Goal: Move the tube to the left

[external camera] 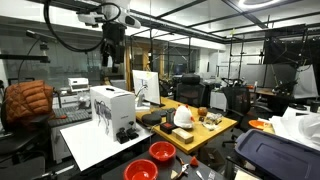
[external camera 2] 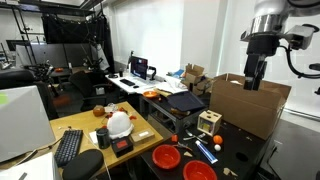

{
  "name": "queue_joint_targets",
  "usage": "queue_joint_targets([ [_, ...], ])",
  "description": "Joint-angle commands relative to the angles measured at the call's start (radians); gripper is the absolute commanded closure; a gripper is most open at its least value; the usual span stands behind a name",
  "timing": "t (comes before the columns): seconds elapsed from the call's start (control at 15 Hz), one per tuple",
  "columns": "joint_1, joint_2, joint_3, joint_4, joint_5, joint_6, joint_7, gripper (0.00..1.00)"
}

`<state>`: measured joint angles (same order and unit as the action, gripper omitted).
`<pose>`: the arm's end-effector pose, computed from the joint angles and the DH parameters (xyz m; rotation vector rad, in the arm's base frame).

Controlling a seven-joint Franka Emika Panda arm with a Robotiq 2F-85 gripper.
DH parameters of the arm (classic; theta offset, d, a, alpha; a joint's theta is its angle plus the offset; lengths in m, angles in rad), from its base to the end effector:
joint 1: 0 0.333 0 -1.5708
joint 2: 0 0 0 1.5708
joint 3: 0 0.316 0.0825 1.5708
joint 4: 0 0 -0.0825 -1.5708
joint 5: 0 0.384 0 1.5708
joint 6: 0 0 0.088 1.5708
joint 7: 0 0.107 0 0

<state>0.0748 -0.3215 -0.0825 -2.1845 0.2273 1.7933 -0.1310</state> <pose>0.4511 0.0128 0.5165 -2.8887 -0.1013 0.0792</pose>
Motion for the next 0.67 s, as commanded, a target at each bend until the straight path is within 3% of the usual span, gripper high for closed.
queue_joint_targets([
  [0.0,-0.021,0.001,0.018,0.003,0.005,-0.004,-0.005,0.0],
  [0.6,-0.024,0.012,0.018,0.016,-0.004,-0.004,-0.01,0.0],
])
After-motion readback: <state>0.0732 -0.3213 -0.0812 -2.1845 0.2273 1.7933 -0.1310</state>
